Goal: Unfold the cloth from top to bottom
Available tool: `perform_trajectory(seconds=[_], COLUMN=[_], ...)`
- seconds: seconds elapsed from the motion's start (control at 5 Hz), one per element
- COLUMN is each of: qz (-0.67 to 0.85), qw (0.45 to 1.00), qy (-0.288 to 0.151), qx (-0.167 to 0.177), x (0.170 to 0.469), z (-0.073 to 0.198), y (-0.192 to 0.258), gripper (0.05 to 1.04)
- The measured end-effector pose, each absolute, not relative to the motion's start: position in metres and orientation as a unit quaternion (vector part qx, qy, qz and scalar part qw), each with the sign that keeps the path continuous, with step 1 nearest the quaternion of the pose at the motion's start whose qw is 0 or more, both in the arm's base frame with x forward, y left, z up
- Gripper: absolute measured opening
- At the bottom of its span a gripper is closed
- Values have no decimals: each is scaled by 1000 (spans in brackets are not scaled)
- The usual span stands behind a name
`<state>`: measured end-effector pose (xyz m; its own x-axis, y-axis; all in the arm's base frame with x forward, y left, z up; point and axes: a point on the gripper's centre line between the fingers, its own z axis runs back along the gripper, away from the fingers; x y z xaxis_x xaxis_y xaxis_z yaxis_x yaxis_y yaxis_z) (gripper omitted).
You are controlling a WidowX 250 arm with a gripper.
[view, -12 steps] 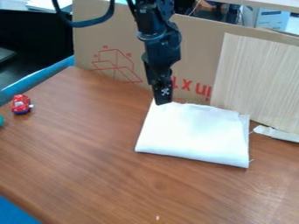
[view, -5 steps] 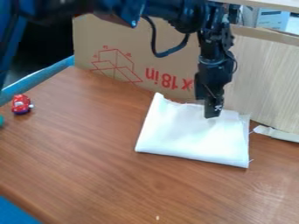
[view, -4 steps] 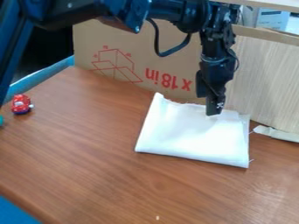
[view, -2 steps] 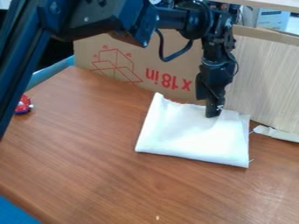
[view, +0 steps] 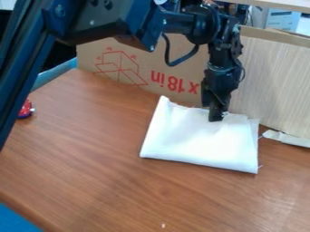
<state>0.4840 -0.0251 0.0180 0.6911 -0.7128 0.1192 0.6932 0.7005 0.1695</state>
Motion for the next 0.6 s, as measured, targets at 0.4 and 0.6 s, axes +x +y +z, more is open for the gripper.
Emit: perform_trajectory(seconds=[0.4,0.6], qz=[-385,-384], qw=[918,918], qy=[-78,-77], qx=[62,61], x=[477,476], z=[5,5], y=[-22,-22], gripper=[183,69])
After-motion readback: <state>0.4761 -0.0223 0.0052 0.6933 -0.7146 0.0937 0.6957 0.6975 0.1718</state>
